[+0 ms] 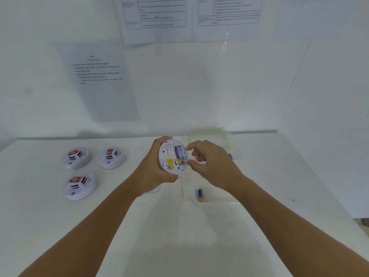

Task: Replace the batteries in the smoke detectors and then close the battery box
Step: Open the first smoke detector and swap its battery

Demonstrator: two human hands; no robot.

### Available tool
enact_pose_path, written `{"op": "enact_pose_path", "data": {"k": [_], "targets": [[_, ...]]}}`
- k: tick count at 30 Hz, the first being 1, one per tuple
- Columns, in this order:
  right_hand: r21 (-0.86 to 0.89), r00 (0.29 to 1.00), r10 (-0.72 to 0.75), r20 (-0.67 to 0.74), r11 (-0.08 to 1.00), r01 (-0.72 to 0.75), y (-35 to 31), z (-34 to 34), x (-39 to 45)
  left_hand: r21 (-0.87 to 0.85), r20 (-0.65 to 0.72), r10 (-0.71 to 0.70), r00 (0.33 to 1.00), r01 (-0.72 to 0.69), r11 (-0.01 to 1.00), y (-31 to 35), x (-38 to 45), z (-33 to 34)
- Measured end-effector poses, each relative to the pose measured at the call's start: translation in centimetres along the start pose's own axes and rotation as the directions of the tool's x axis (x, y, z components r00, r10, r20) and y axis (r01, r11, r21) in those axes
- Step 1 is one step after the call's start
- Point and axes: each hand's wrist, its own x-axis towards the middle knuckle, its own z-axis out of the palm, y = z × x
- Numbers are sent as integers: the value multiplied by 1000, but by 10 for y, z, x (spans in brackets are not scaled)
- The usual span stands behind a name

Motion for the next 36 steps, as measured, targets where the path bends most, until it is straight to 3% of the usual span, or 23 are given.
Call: {"op": "enact_pose_path", "data": {"k": [5, 10, 19, 24, 29, 36], "targets": [[-155, 978, -183, 103, 968, 198, -10, 6, 16, -19, 71, -16, 997, 17, 1000, 2, -2, -11], [-207, 962, -216, 167, 946, 248, -14, 5, 22, -1, 107, -31, 994, 32, 1000, 2, -5, -19], [-184, 957, -249, 148, 944, 274, -10, 11, 25, -30, 125, -65, 990, 70, 997, 5, -4, -24], [-48, 965, -191, 177, 978, 203, -8, 14, 26, -44, 83, -50, 995, 54, 998, 4, -1, -18], [101, 997, -34, 73, 995, 26, -15, 22, 30, -83, 38, -36, 999, 39, 996, -2, 1, -9], [336, 946, 297, 126, 885, -323, -14, 5, 18, -56, 19, -33, 999, 34, 998, -8, 7, -7]]}}
